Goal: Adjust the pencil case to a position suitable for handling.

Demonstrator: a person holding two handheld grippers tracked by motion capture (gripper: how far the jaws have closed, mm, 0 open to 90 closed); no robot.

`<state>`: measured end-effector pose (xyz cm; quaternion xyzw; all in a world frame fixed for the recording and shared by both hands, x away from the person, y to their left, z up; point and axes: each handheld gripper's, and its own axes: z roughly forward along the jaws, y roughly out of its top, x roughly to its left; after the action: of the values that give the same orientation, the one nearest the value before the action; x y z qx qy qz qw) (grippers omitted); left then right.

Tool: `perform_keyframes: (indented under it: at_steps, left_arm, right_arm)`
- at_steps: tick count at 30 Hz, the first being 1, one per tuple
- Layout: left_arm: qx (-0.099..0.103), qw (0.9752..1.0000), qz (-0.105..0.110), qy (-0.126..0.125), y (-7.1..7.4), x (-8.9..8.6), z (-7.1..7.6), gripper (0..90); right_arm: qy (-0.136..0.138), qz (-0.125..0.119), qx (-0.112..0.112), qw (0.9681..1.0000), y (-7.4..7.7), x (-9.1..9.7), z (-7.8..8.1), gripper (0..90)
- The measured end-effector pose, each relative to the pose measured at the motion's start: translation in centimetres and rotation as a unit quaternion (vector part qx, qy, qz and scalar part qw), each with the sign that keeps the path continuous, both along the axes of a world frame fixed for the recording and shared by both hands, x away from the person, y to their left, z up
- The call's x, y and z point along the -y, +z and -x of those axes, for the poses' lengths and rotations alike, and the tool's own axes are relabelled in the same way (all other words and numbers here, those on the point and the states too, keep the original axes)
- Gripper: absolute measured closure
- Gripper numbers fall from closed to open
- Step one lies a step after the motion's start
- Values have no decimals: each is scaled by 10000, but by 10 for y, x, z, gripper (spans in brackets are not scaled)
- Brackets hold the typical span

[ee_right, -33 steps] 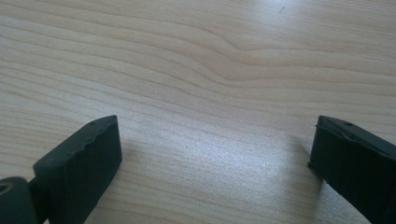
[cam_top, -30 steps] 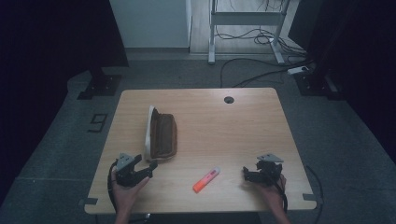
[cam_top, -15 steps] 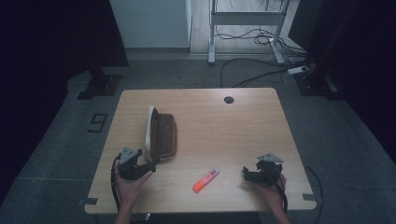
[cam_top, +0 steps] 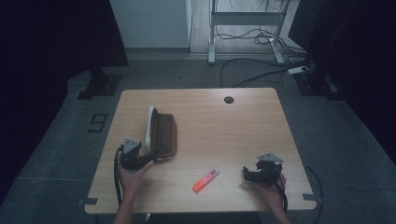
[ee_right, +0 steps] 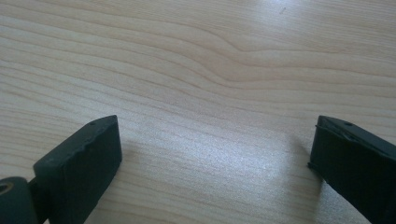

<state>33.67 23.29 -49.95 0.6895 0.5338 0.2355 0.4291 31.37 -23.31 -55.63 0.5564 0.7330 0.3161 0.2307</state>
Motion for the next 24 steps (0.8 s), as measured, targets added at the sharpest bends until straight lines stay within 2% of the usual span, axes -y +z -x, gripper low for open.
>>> perform_keyframes:
  at_steps: [5, 9, 10, 12, 18, 23, 24]
  left_arm:
    - [-34, 10000, -47, 45, -3, 2, -5, 255]
    - [-76, 9998, -105, 154, -7, 3, -9, 375]
    - [-88, 9997, -104, 192, -8, 3, -10, 375]
    - [-107, 9996, -102, 259, -10, 2, -11, 449]
    - [-143, 9984, -62, 539, -13, 0, -13, 558]
    - [-138, 9969, -71, 769, -15, -2, -14, 676]
    - [-119, 9965, -69, 820, -15, -3, -14, 676]
  right_arm:
    - [2, 1, 1, 10000, 0, 0, 0, 18]
    - [3, 1, 0, 10000, 0, 0, 0, 18]
    - [3, 2, -1, 10000, 0, 0, 0, 18]
    - [3, 1, 1, 10000, 0, 0, 0, 18]
    - [0, 1, 0, 10000, 0, 0, 0, 18]
    - [1, 1, 2, 10000, 0, 0, 0, 18]
    - [1, 1, 2, 10000, 0, 0, 0, 18]
